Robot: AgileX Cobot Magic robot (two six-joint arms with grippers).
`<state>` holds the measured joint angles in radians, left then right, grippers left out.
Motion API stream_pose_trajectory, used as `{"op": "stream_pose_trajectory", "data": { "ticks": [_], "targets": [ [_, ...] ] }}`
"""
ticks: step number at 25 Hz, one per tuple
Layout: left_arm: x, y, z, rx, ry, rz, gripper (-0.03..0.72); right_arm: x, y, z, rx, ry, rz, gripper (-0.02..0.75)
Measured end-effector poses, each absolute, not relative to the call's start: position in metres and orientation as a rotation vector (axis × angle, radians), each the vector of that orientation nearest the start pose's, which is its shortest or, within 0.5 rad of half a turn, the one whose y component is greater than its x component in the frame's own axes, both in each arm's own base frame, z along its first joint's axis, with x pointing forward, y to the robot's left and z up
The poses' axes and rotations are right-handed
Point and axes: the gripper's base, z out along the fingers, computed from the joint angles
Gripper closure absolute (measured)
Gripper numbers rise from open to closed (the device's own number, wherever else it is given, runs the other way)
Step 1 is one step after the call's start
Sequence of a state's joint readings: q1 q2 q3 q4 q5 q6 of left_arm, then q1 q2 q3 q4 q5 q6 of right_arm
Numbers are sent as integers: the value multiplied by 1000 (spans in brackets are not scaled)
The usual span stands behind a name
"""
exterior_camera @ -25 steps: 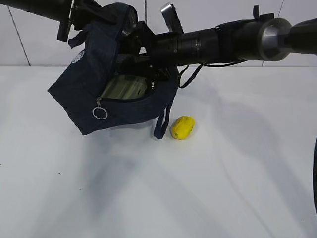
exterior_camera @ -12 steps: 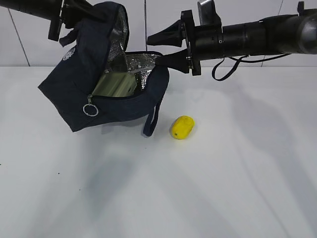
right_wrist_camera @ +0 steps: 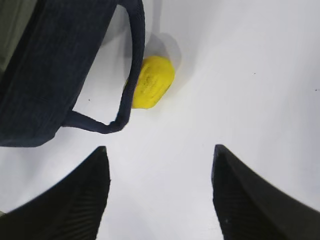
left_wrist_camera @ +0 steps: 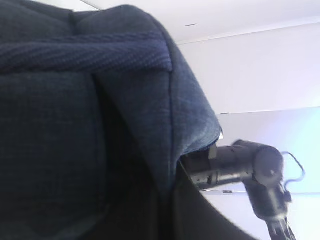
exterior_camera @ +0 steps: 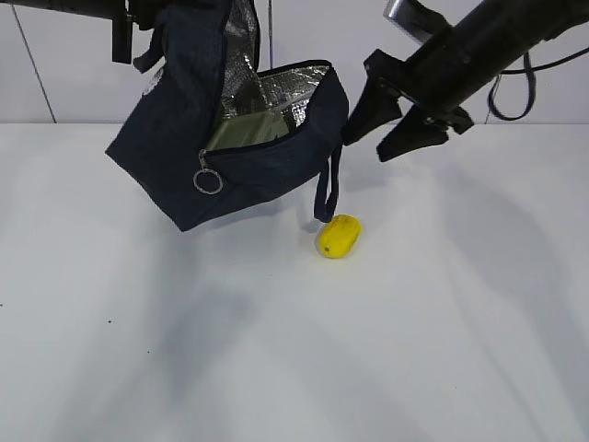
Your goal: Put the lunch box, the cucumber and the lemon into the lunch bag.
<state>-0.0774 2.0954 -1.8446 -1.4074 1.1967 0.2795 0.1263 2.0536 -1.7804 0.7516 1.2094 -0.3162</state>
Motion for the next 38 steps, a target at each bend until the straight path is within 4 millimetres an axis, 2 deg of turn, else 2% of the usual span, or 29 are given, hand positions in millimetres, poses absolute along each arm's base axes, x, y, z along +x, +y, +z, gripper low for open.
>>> {"op": "stream_pose_trajectory", "data": {
  "ticks": [5,9,12,16,20,26,28,33,38],
  "targets": [
    [462,-121,274,-214,2298,-1810,697,414,92,279,-219,2836,635,240],
    [471,-122,247,-304,2340,-1827,697,409,97,281,-187,2869,519,240],
    [474,-121,237,-345,2341,-1847,697,405,114,279,-192,2890,508,240],
    [479,-104,229,-393,2339,-1835,697,405,131,264,-162,2944,493,240],
    [483,-74,219,-428,2383,-1741,697,412,134,244,-51,2995,476,240],
    [484,-17,206,-518,2467,-1540,697,423,136,207,38,3053,454,240],
    [482,-5,202,-530,2508,-1475,697,427,137,196,90,3062,454,240],
    [479,3,197,-530,2570,-1392,697,437,142,177,216,3026,502,240],
    [479,4,197,-528,2574,-1386,697,445,145,176,291,2932,568,240]
  ]
}}
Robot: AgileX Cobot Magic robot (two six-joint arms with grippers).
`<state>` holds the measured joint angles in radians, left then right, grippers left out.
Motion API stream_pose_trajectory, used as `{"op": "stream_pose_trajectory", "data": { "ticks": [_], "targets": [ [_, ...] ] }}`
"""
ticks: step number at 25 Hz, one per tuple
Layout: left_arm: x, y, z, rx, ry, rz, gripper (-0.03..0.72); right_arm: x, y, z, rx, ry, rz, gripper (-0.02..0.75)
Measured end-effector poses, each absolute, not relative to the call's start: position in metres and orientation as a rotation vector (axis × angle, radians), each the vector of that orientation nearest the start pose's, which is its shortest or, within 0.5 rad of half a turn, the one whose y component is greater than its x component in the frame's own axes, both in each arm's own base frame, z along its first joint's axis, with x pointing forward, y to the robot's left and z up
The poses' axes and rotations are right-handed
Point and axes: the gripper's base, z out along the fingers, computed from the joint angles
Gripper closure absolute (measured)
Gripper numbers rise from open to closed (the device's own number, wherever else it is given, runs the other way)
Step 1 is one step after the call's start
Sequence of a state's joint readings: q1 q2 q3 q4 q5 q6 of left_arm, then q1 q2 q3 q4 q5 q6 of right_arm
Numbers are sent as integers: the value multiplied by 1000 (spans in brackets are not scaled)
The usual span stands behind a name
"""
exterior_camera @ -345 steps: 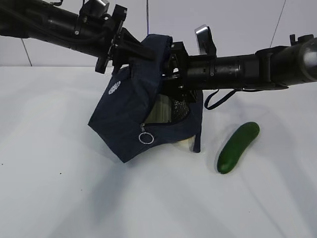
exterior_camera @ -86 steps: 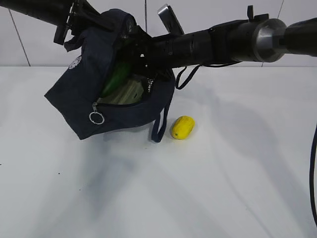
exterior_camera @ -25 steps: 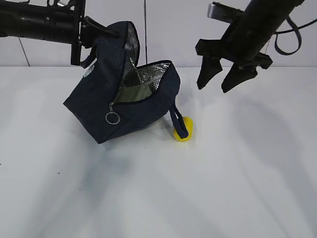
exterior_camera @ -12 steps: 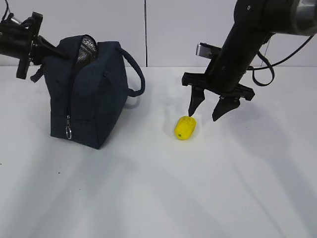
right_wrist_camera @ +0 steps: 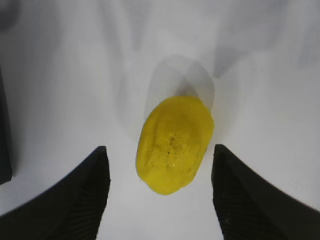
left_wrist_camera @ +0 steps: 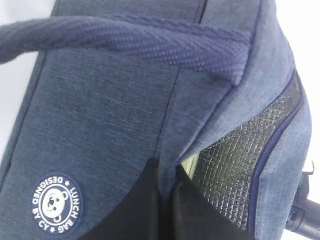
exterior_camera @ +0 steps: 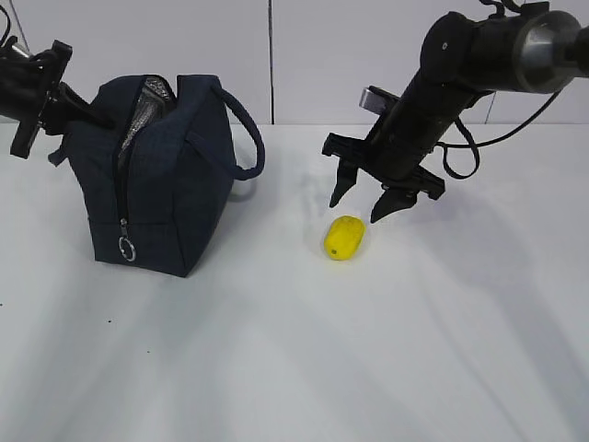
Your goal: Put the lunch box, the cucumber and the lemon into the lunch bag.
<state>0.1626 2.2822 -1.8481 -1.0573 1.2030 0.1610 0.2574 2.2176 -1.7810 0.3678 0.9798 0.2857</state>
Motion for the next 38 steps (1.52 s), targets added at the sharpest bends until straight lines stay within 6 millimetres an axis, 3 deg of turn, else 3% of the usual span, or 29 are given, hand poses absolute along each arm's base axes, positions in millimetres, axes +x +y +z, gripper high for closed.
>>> {"op": "stream_pose_trajectory", "data": {
  "ticks": [11,16,38],
  "targets": [
    [479,4,197,-527,2577,-1384,697,449,152,150,346,2952,582,240],
    [479,4,197,-527,2578,-1382,697,449,159,146,336,2944,586,240],
    [479,4,197,-534,2572,-1391,697,450,156,137,308,2964,525,241]
  ]
}}
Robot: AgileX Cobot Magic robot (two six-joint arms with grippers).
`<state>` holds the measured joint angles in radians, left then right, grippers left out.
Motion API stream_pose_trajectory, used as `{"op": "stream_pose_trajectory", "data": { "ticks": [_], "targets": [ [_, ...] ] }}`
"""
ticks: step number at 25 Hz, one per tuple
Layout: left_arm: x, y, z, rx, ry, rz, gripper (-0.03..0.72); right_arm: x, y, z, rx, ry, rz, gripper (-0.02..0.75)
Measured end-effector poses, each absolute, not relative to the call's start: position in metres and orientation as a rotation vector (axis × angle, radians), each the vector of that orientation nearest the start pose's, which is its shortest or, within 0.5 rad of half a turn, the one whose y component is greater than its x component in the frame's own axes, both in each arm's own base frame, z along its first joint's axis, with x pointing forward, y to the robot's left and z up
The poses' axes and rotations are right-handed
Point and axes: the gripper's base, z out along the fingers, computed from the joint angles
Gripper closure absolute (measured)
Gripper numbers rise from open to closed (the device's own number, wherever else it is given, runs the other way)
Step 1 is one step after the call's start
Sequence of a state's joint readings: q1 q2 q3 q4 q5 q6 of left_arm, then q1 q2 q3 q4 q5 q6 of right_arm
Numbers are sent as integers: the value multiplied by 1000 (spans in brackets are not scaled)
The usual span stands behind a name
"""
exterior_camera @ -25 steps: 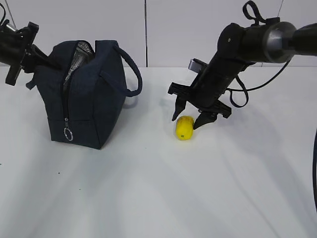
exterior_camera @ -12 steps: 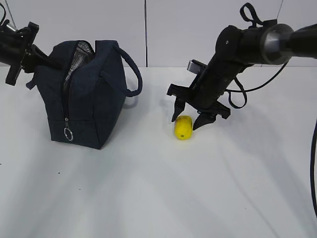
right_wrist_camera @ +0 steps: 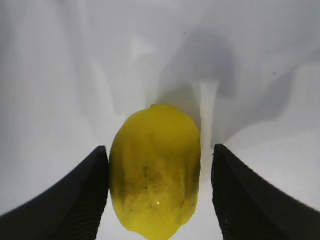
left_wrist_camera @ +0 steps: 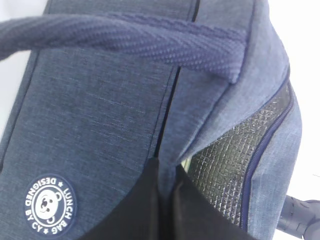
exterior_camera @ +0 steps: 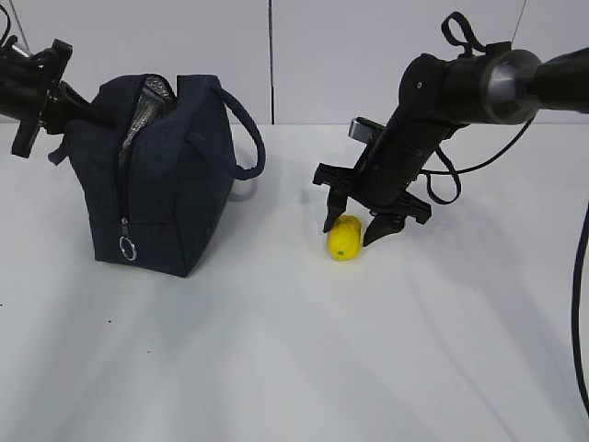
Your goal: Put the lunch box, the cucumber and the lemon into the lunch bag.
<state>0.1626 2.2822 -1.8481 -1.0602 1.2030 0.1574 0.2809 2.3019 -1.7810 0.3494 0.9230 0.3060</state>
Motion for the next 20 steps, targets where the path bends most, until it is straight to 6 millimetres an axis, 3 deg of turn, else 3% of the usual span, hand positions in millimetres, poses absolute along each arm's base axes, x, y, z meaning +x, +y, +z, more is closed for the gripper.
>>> {"op": "stream_pose_trajectory", "data": {
  "ticks": [7,20],
  "targets": [
    [480,3,198,-542,2557,-1411,697,448,156,137,307,2988,524,245],
    [480,3,198,-542,2557,-1411,697,446,157,137,317,3001,542,372]
  ]
}}
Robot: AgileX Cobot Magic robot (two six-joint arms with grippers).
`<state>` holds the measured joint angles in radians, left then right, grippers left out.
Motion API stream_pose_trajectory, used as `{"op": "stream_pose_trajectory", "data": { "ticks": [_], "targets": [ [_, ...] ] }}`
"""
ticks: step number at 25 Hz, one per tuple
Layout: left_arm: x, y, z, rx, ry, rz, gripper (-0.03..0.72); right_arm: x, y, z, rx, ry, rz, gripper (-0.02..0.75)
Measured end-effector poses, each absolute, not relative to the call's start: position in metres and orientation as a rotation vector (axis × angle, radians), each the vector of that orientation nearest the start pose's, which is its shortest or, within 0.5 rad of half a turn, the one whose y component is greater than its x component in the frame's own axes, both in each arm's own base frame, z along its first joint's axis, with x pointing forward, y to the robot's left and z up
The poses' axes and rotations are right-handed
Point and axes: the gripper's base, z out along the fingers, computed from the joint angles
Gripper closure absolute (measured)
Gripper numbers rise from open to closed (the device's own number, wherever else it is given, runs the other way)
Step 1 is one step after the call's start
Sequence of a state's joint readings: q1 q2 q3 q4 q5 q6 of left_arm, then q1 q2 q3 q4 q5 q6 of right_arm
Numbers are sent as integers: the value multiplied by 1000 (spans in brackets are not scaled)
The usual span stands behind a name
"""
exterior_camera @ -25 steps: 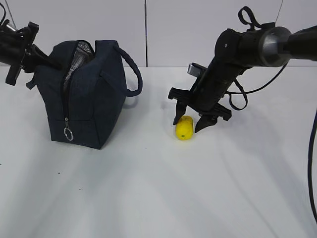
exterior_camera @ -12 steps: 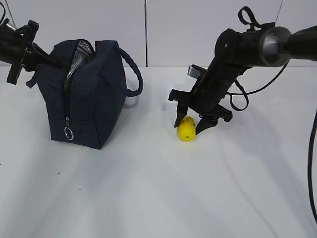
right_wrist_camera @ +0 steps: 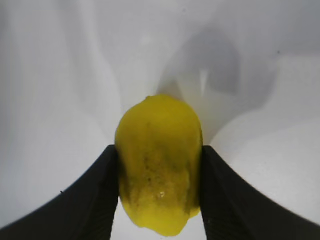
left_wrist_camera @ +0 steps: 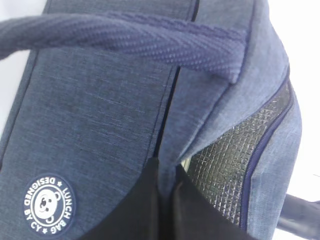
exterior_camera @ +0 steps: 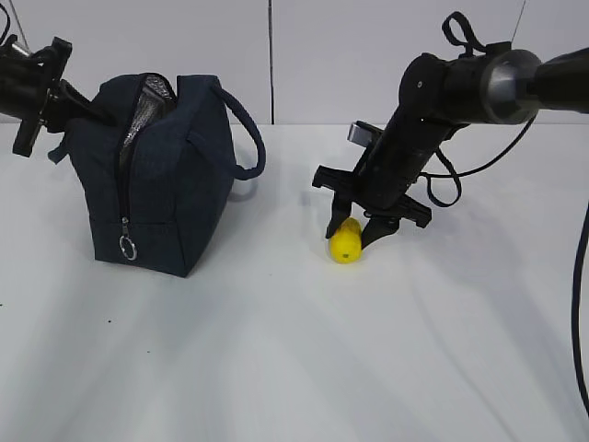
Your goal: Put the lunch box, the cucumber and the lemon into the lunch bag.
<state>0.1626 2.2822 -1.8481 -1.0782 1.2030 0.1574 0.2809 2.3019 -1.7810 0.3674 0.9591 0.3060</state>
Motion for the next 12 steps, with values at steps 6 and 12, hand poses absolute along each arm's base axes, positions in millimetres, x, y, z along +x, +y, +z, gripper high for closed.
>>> {"op": "stream_pose_trajectory", "data": {
  "ticks": [6,12],
  "targets": [
    [480,3,198,-542,2557,-1411,697,447,158,146,301,3019,556,376],
    [480,-12,198,-506,2575,-1416,697,459,164,186,200,2979,604,379]
  ]
}}
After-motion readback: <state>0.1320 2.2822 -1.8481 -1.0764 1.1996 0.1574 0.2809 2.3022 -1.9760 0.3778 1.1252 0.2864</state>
